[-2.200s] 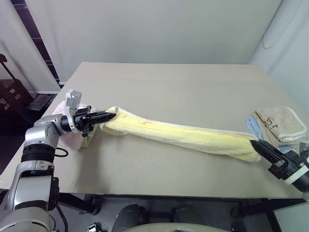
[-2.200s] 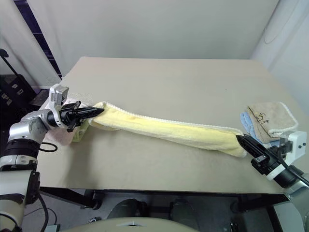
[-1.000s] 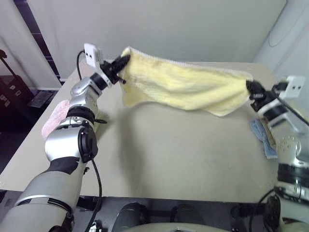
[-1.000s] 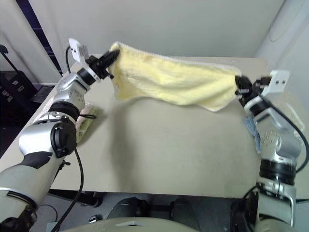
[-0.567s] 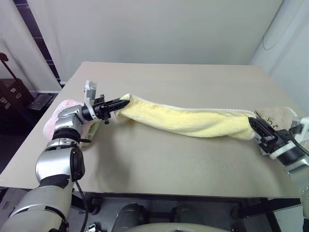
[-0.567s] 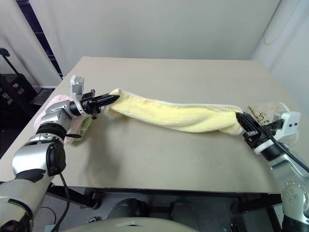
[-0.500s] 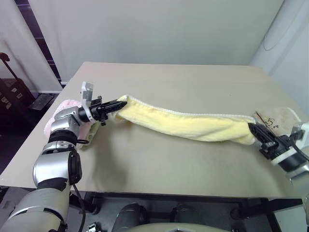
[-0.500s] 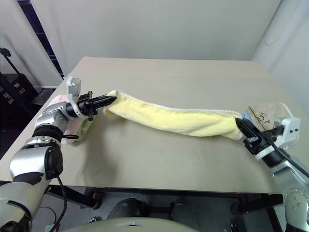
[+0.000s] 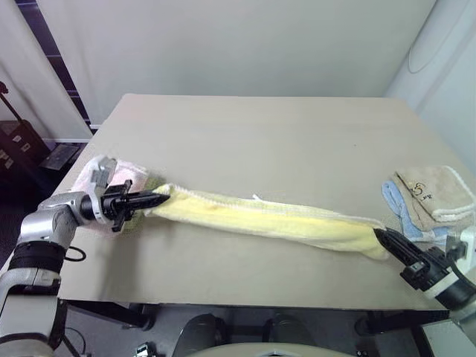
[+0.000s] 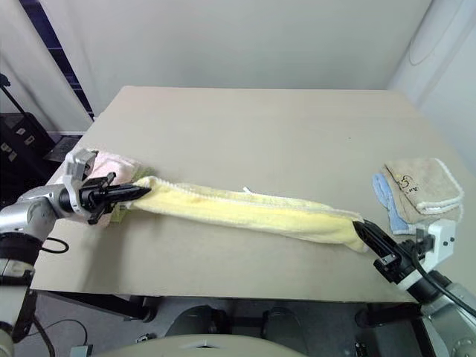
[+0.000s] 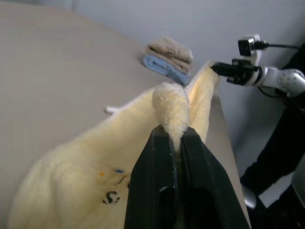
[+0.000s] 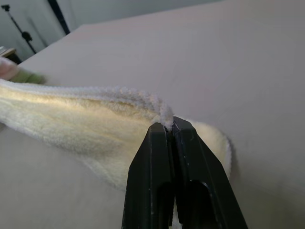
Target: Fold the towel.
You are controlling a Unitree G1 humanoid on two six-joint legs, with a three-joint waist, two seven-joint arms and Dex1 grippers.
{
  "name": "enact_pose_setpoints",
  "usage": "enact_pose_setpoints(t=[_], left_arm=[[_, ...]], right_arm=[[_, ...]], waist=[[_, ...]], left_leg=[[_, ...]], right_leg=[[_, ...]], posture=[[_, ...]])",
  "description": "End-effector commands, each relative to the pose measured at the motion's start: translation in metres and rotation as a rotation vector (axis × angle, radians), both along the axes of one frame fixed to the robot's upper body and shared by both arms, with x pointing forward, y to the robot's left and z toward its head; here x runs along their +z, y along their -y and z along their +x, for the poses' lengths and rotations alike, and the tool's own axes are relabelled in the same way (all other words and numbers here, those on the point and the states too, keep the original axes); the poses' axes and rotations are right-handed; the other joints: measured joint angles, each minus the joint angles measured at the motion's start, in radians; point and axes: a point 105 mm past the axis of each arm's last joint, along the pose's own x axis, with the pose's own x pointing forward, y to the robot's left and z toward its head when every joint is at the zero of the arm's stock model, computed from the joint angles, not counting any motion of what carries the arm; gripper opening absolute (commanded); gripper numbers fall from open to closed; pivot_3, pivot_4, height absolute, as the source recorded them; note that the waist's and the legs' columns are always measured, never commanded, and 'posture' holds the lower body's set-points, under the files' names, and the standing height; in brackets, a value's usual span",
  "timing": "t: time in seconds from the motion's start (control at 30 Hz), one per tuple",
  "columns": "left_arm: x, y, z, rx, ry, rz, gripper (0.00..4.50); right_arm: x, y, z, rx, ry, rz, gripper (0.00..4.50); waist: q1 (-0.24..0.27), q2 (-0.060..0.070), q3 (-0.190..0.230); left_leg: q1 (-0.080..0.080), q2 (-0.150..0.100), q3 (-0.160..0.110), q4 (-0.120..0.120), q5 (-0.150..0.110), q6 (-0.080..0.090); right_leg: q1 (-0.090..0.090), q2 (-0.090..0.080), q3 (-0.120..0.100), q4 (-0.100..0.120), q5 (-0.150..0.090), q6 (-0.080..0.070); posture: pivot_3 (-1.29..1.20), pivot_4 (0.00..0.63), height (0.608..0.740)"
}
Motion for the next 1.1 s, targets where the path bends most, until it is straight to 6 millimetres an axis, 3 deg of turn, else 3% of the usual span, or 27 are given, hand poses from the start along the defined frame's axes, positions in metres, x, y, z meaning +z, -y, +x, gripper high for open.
enact_pose_setpoints(t=[0.03, 0.2, 0.27, 0.3, 0.33, 0.37, 0.4, 0.43, 0.47, 0.53, 0.7, 0.9, 1.1], left_arm=[[0.006, 0.002, -0.011, -0.052, 0.045, 0.015, 0.03], [-0.007, -0.005, -0.021, -0.051, 0.035, 0.061, 0.03], [-0.006, -0.010, -0.018, -0.018, 0.031, 0.040, 0.03], [-0.006, -0.011, -0.018, -0.011, 0.028, 0.042, 0.03], [-0.006, -0.012, -0.018, -0.012, 0.027, 0.052, 0.03], [-0.008, -0.012, -0.020, -0.018, 0.030, 0.068, 0.03], [-0.009, -0.011, -0.022, -0.027, 0.033, 0.081, 0.03], [-0.009, -0.011, -0.023, -0.033, 0.036, 0.085, 0.03], [-0.008, -0.009, -0.022, -0.035, 0.040, 0.077, 0.03], [-0.005, -0.005, -0.021, -0.040, 0.046, 0.058, 0.03], [0.012, 0.016, -0.018, -0.081, 0.072, 0.046, 0.03], [0.031, 0.034, -0.004, -0.005, 0.067, 0.045, 0.03], [0.044, 0.046, 0.007, 0.077, 0.059, 0.029, 0.03]], right_arm=[[0.006, -0.007, -0.007, 0.038, 0.039, -0.042, 0.00], [-0.001, -0.007, -0.011, 0.044, 0.012, -0.077, 0.00], [0.002, -0.007, -0.007, 0.044, 0.029, -0.078, 0.00], [0.004, -0.010, -0.005, 0.058, 0.036, -0.076, 0.00], [0.004, -0.013, -0.004, 0.084, 0.031, -0.076, 0.00], [0.003, -0.017, -0.005, 0.116, 0.023, -0.088, 0.00], [-0.002, -0.020, -0.006, 0.138, 0.000, -0.109, 0.00], [-0.006, -0.021, -0.007, 0.152, -0.019, -0.127, 0.00], [-0.010, -0.022, -0.009, 0.172, -0.042, -0.147, 0.00], [-0.018, -0.026, -0.015, 0.216, -0.082, -0.191, 0.00], [-0.019, -0.027, -0.016, 0.236, -0.085, -0.207, 0.00], [0.002, -0.019, 0.007, 0.158, 0.020, -0.145, 0.00], [0.005, -0.015, 0.025, 0.132, 0.034, -0.108, 0.00]], waist=[[0.001, 0.000, 0.000], [0.008, 0.000, -0.001], [0.015, -0.005, -0.003], [0.017, -0.012, -0.002], [0.010, -0.018, 0.002], [0.011, -0.003, 0.002], [0.011, 0.007, 0.001], [0.006, 0.019, 0.002], [0.005, 0.020, 0.002], [0.003, 0.018, 0.000], [0.012, 0.009, -0.002], [0.025, 0.008, -0.001], [0.033, 0.006, -0.001]], left_leg=[[0.000, 0.000, 0.000, 0.000, 0.000, 0.000], [0.001, -0.003, 0.006, -0.014, 0.000, -0.001], [0.002, -0.003, 0.018, -0.025, 0.002, -0.003], [0.008, -0.004, 0.028, -0.031, 0.002, -0.004], [0.018, -0.005, 0.036, -0.029, 0.004, -0.006], [0.029, -0.006, 0.031, -0.011, 0.007, -0.013], [0.025, -0.009, -0.019, 0.019, -0.005, -0.035], [0.022, -0.010, -0.047, 0.036, -0.017, -0.046], [0.020, -0.010, -0.068, 0.040, -0.033, -0.039], [0.023, -0.008, -0.073, 0.032, -0.035, -0.038], [0.022, -0.009, -0.064, 0.027, -0.035, -0.032], [0.024, -0.008, -0.063, 0.027, -0.034, -0.032], [0.027, -0.008, -0.062, 0.027, -0.034, -0.032]], right_leg=[[0.000, 0.000, 0.000, 0.000, 0.000, 0.000], [0.002, -0.001, 0.003, 0.000, 0.000, -0.001], [0.004, 0.000, 0.009, 0.013, -0.002, -0.004], [0.005, -0.001, 0.015, 0.026, -0.016, -0.012], [0.004, -0.004, 0.024, 0.035, -0.031, -0.008], [-0.002, -0.012, 0.022, 0.038, -0.038, -0.006], [0.001, -0.013, 0.006, 0.037, -0.037, -0.011], [0.003, -0.016, -0.008, 0.037, -0.036, -0.012], [0.011, -0.016, -0.025, 0.035, -0.037, -0.010], [0.022, -0.013, -0.031, 0.021, -0.034, -0.005], [0.018, -0.016, -0.030, 0.018, -0.022, 0.001], [0.018, -0.015, -0.030, 0.019, -0.021, 0.001], [0.020, -0.015, -0.030, 0.019, -0.020, 0.000]], posture=[[0.00, 0.000, 0.740], [0.00, 0.000, 0.740], [0.00, 0.000, 0.740], [0.00, 0.000, 0.740], [0.00, 0.000, 0.740], [0.00, 0.000, 0.740], [0.00, 0.000, 0.740], [0.00, 0.000, 0.740], [0.00, 0.000, 0.740], [0.00, 0.000, 0.740], [0.00, 0.000, 0.740], [0.00, 0.000, 0.740], [0.00, 0.000, 0.740]])
